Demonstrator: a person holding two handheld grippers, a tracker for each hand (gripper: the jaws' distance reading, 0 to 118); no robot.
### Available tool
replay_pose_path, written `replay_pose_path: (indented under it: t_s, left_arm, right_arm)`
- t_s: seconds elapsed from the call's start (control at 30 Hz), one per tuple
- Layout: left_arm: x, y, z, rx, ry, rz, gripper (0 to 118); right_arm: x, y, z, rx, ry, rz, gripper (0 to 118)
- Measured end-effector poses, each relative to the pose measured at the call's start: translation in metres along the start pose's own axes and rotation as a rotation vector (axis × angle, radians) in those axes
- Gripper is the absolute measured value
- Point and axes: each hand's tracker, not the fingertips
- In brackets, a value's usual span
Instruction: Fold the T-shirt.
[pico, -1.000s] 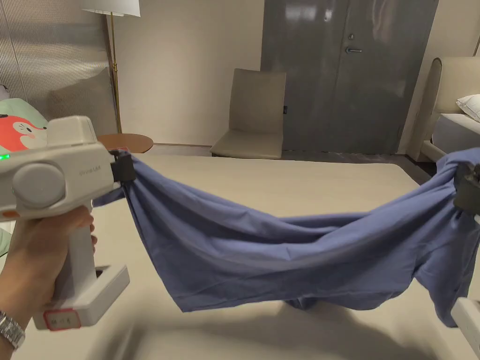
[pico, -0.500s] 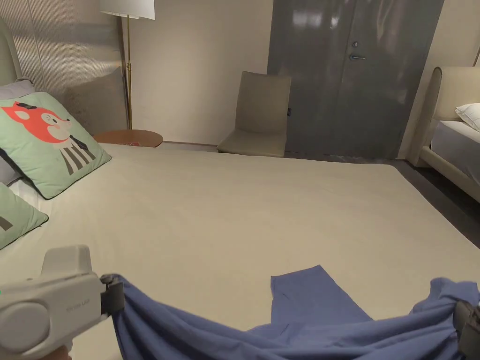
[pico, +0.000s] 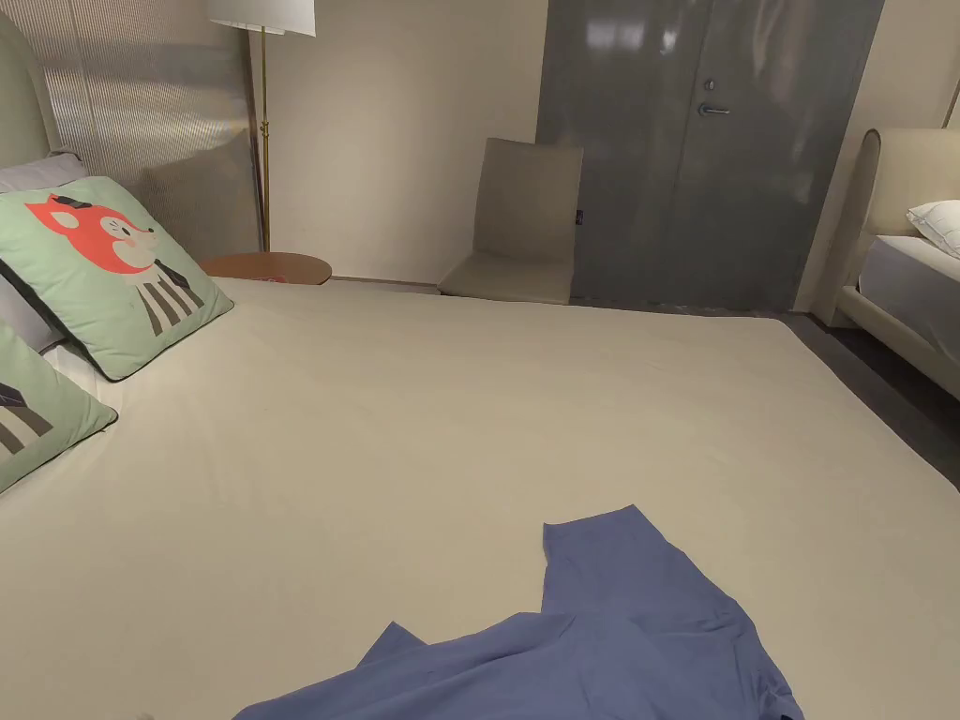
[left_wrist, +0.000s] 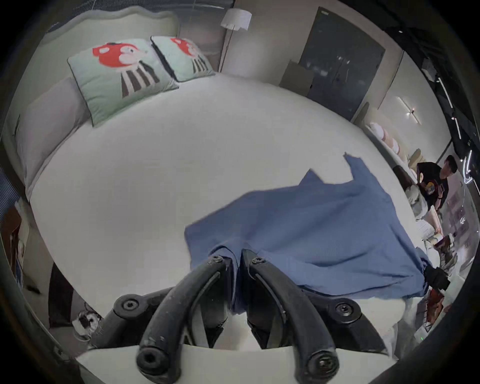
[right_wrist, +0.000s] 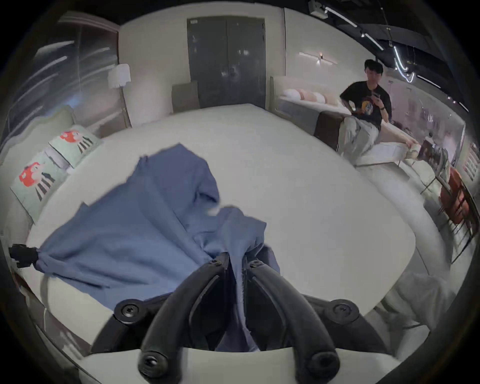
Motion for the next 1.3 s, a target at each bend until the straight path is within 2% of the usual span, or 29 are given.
replay_pose_path:
  t_s: [0.1, 0.23, 0.27, 0.3, 0.33, 0.37, 0.4, 0.43, 0.6, 0.7, 0.77, 0.8, 0.83, 0.9, 0.93, 0.97, 1.0, 1.17, 1.3]
  left_arm:
    - [-0.005, -0.008, -0.011, -0.032, 0.027, -0.005, 3]
    - [-0.006, -0.018, -0.022, -0.054, 0.037, -0.01, 3]
    - [-0.005, -0.02, -0.021, -0.053, 0.037, -0.01, 6]
    - [-0.005, -0.021, -0.019, -0.042, 0.036, -0.012, 13]
    - [-0.004, -0.02, -0.014, -0.018, 0.043, -0.018, 30]
    - [-0.004, -0.019, -0.008, 0.009, 0.043, -0.021, 66]
    - [-0.003, -0.016, 0.001, 0.059, 0.042, -0.012, 89]
    - [-0.002, -0.013, 0.012, 0.118, 0.042, 0.002, 101]
    - [0.018, 0.021, 0.084, 0.496, 0.034, -0.022, 102]
    - [0.035, 0.038, 0.118, 0.656, 0.011, -0.044, 102]
    - [0.045, 0.045, 0.135, 0.731, 0.024, -0.072, 100]
    - [0.049, 0.047, 0.138, 0.758, 0.043, -0.087, 96]
    - [0.053, 0.048, 0.143, 0.787, 0.067, -0.098, 86]
    - [0.059, 0.05, 0.148, 0.815, 0.087, -0.123, 45]
    - [0.059, 0.052, 0.147, 0.808, 0.082, -0.119, 23]
    - [0.06, 0.053, 0.148, 0.809, 0.08, -0.116, 0]
    - [0.058, 0.052, 0.149, 0.808, 0.071, -0.105, 0]
    - [0.039, 0.053, 0.137, 0.704, 0.021, -0.076, 0]
    - [0.011, 0.059, 0.101, 0.477, 0.027, -0.031, 0]
  right_arm:
    - [0.009, -0.012, -0.015, -0.048, -0.005, -0.038, 9]
    - [0.008, -0.016, -0.019, -0.043, -0.007, -0.018, 10]
    - [0.007, -0.015, -0.018, -0.034, -0.009, 0.004, 22]
    - [0.006, -0.014, -0.014, -0.025, -0.015, 0.01, 44]
    - [0.007, -0.011, -0.01, -0.002, -0.031, 0.017, 70]
    - [0.008, -0.008, -0.006, 0.024, -0.043, 0.023, 86]
    - [0.01, -0.003, 0.002, 0.074, -0.026, 0.016, 84]
    - [0.01, 0.003, 0.012, 0.142, -0.014, 0.008, 84]
    - [-0.016, 0.057, 0.06, 0.473, -0.022, 0.071, 86]
    - [-0.04, 0.085, 0.081, 0.623, 0.02, 0.069, 86]
    - [-0.057, 0.099, 0.091, 0.698, 0.044, 0.079, 86]
    - [-0.065, 0.104, 0.094, 0.722, 0.049, 0.088, 86]
    - [-0.072, 0.108, 0.093, 0.741, 0.062, 0.103, 84]
    - [-0.086, 0.114, 0.098, 0.755, 0.078, 0.118, 61]
    - [-0.092, 0.116, 0.1, 0.765, 0.091, 0.122, 42]
    - [-0.097, 0.118, 0.1, 0.766, 0.094, 0.121, 13]
    - [-0.102, 0.118, 0.1, 0.769, 0.093, 0.119, 1]
    - [-0.11, 0.119, 0.093, 0.753, 0.136, 0.132, 1]
    - [-0.114, 0.115, 0.082, 0.721, 0.147, 0.139, 1]
